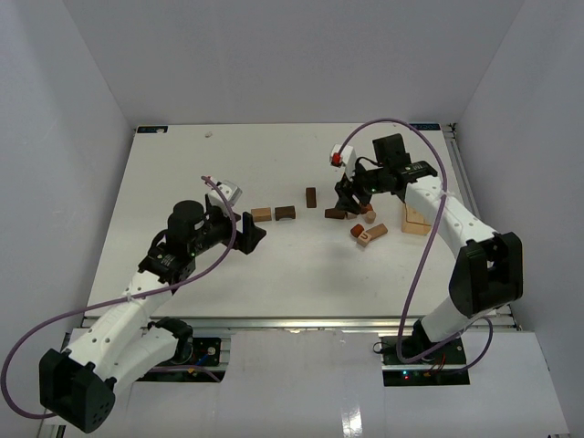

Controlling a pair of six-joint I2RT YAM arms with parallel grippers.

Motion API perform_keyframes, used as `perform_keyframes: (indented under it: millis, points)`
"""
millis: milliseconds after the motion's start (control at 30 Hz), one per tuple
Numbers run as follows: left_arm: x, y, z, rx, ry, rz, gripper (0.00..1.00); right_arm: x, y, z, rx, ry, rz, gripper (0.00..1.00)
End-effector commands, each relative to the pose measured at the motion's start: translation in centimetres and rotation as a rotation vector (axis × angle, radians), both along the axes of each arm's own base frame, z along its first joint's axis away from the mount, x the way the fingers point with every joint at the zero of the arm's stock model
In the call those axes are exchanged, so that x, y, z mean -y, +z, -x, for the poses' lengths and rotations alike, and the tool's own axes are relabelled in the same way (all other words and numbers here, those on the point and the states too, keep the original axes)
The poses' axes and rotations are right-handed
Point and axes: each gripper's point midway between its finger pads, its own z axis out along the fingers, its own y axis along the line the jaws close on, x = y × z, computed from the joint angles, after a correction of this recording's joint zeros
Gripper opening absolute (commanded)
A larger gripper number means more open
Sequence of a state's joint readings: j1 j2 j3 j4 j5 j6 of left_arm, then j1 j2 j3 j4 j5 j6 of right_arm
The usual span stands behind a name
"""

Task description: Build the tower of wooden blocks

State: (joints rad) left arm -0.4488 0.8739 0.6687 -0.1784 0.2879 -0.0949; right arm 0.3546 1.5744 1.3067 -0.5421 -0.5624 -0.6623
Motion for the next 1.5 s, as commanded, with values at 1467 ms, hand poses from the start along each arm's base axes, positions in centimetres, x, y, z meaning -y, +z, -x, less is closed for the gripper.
perform_keyframes:
  millis: [1467]
  points:
    - [-2.1,1.7,0.7,0.100,0.063,-0.026,0.98,4.2,-10.2,-6.7,0.153,0.612,0.345,0.57]
